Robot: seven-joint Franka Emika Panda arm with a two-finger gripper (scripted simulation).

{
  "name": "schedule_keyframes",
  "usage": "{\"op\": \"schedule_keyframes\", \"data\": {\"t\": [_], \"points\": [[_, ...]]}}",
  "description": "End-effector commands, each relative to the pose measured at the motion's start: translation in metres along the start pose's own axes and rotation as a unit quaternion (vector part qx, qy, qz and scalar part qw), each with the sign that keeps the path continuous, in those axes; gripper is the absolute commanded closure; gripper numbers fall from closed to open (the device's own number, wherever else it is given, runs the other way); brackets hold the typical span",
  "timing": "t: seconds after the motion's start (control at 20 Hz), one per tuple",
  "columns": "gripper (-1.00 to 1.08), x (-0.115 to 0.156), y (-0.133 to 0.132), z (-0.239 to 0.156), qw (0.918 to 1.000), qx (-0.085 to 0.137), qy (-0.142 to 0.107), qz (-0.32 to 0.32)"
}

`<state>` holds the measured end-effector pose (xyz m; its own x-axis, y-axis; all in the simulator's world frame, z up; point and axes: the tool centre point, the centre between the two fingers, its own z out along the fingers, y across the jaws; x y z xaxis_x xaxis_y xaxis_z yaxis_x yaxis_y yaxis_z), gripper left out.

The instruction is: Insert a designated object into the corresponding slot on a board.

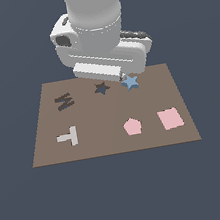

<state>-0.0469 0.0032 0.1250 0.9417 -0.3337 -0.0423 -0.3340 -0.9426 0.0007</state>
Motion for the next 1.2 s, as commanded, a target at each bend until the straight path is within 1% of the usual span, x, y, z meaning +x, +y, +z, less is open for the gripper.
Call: {"op": "schedule_keyframes", "data": {"t": [0.0, 0.15, 0.25, 0.5, 0.7, 1.15], "points": [[-0.92, -0.006, -0.002, 0.005, 0.9993, 0.001, 0.001, 0.036], [-0.92, -0.015, -0.006, 0.013, 0.9964, 0.002, 0.003, 0.085], [-0.92, -0.020, -0.009, 0.018, 0.9929, 0.003, 0.004, 0.119], [-0.92, -0.032, -0.018, 0.031, 0.9793, 0.004, 0.008, 0.202], [-0.92, -0.041, -0.027, 0.041, 0.9636, 0.006, 0.010, 0.267], [-0.92, -0.053, -0.047, 0.060, 0.9223, 0.008, 0.015, 0.386]]}}
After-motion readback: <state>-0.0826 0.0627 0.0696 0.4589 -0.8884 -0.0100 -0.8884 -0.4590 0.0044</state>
